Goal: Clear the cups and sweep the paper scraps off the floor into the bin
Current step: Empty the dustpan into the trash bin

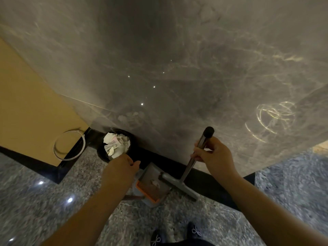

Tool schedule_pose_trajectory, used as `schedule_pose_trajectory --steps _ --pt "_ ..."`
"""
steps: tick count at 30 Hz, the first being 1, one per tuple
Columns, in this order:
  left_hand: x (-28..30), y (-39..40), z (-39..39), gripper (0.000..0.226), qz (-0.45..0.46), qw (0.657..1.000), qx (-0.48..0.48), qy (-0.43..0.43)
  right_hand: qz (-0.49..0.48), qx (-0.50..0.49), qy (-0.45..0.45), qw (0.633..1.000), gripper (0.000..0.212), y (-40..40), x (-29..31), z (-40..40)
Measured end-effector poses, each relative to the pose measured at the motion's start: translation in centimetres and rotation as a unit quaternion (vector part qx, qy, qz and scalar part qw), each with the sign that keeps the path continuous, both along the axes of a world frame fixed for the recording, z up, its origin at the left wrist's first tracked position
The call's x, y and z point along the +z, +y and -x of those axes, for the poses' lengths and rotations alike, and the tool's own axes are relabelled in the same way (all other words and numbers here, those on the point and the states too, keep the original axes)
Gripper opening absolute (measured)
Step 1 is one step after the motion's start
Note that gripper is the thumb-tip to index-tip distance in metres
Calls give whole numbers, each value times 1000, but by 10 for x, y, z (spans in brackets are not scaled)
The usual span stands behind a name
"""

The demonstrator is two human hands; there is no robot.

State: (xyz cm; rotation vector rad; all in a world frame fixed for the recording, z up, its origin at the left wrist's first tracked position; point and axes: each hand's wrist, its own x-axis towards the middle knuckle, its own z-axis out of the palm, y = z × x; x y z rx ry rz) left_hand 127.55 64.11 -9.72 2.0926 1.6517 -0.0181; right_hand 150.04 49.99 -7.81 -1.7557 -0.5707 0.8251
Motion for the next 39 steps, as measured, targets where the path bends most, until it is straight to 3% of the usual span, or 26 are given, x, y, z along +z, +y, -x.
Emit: schedule_pose_trajectory --steps 8,25,39 --pt "-12 -7 -18 23 9 997 34 -65 43 -52 -16 998 16 -3 -27 -26" --pt "-17 -24 -77 15 0 995 2 -100 111 -79 -71 988 29 16 -65 -81" --pt "-36 -14 -94 13 -4 996 16 -87 151 1 -120 981 24 40 -103 -119"
